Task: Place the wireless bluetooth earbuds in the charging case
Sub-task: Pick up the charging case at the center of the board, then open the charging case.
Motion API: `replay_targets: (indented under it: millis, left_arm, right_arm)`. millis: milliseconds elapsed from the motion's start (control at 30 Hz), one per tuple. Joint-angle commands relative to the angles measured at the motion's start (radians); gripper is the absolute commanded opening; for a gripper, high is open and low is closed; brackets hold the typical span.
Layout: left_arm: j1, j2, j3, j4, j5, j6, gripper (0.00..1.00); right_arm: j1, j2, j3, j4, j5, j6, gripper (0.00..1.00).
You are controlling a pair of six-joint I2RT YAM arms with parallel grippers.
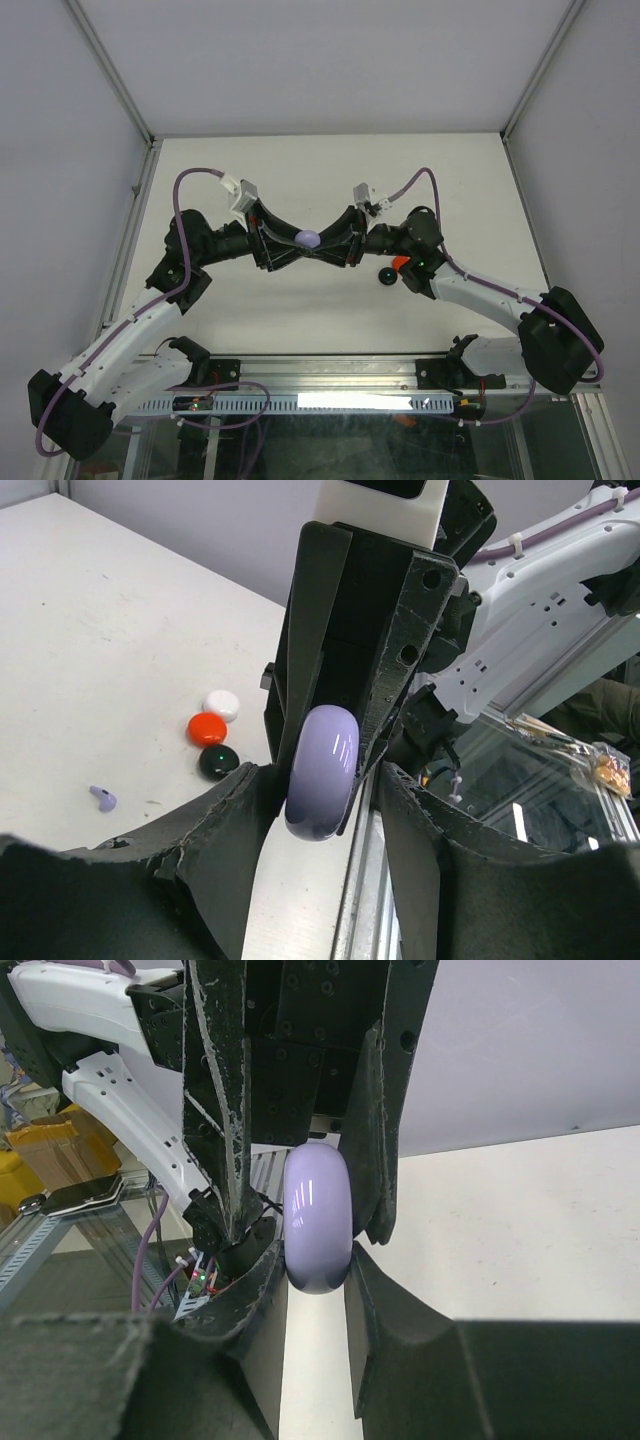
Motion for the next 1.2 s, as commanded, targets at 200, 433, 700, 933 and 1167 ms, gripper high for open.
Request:
replay_targets:
  millis: [200,433,700,933,1167]
  left_arm:
    - [-0.002,-0.021,0.050,0.001,0.009,0.028,0.32]
    - [-0.003,-0.019,0.044,0.002,0.013,0.048,0.06]
    - [-0.002,-0.018,0.030,0.006,0.014,0.052,0.05]
    - [-0.002,-0.004,0.027,0.031,0.039,0.040,0.06]
    - [-0.002,-0.023,0.021,0.030,-0.009,0.018,0.23]
  right_arm:
    - [0.004,-0.024,0.040,-0.027,-0.040,-0.034,0.00]
    - [0.003,-0.023,0.029,0.035,-0.027,0.015,0.27]
    - [0.003,-0.024,0.018,0.100,-0.033,0.067,0.36]
    - [0.003,-0.003,0.013,0.155,-0.025,0.111,0.28]
    - [0.003,0.008,0.012,0.150,-0.018,0.104,0.00]
